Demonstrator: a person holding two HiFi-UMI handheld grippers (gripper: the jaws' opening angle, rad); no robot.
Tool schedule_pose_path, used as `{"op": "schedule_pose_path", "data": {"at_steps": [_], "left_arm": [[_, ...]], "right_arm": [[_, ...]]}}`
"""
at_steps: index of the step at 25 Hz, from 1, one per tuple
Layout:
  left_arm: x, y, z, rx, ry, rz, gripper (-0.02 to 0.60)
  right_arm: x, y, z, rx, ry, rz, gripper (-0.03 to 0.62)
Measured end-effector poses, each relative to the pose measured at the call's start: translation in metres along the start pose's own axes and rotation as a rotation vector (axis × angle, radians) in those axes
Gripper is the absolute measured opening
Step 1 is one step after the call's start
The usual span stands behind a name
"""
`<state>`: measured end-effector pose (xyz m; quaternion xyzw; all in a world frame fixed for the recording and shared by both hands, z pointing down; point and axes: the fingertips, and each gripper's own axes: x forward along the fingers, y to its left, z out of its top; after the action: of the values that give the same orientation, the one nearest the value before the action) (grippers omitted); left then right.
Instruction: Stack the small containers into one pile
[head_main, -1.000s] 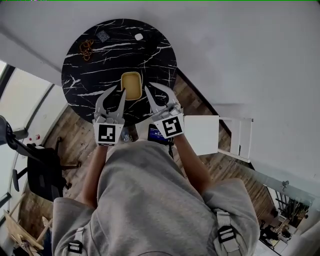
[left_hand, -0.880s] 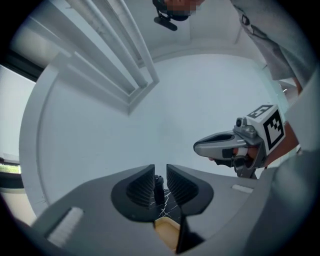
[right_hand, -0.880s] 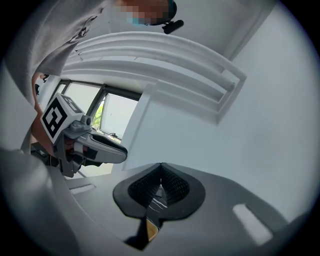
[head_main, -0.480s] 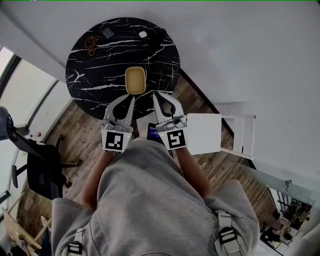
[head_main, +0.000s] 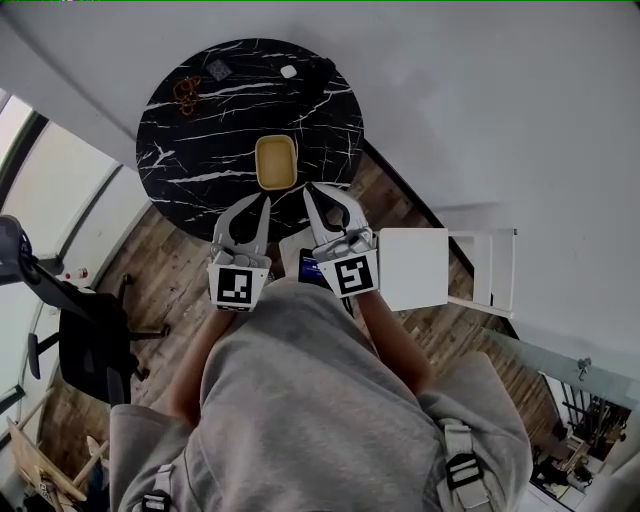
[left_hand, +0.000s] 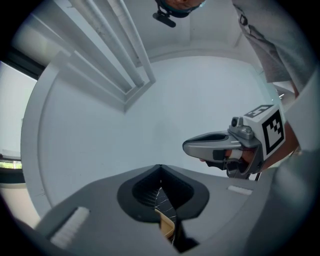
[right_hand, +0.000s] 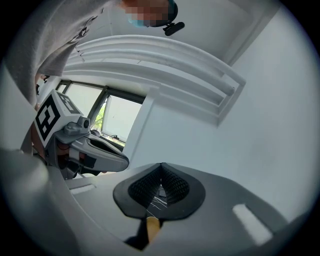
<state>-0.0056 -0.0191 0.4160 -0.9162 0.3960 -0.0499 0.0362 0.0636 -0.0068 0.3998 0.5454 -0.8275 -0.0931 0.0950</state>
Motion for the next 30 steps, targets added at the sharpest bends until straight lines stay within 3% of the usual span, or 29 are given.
{"op": "schedule_pose_path", "data": {"at_steps": [14,30], "left_arm": [[-0.008,0.024,-0.007,0.022,-0.006,0.05,-0.002],[-0.006,0.027,-0.016,0.007,0.015,0.048,-0.002]], "right_arm": [[0.01,0.007,-0.008,-0.01,0.011,0.02,0.012],[0.017,0.008,-0.016,0.017,0.051,0.03,0.011]]}}
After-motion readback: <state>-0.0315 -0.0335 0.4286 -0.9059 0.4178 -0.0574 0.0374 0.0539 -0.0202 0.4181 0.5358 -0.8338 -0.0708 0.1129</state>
